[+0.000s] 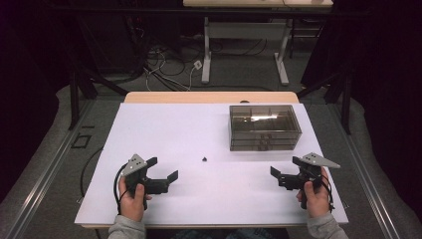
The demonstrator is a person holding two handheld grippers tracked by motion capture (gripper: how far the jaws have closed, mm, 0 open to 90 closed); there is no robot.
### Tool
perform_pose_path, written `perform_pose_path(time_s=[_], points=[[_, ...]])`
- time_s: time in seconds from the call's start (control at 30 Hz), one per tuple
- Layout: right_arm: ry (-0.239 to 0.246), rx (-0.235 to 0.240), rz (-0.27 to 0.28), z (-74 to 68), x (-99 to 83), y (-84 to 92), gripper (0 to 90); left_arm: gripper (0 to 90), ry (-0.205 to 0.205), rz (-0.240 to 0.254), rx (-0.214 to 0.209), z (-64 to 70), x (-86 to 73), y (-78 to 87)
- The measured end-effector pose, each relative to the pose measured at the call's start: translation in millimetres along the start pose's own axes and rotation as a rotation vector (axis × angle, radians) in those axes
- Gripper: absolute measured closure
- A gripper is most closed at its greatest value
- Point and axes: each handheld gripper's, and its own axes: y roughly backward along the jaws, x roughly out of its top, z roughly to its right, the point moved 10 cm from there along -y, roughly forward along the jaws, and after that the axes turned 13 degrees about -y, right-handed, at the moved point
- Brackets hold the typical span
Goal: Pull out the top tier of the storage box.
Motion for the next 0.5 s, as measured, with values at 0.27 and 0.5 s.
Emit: perform_pose_path(time_s=[0.27,0.5], points=[[-0.085,-0.022,-0.017,1.8,2.0,-6.9,8.2,0.3,0.059,0.006,0.025,-7.4,-0.2,-0.1],[-0.06,0.019,-0.03,-7.2,1.1,-9.2,8.1,0.3,0.073,-0.002,0.056,-9.2,-1.0,-0.9]])
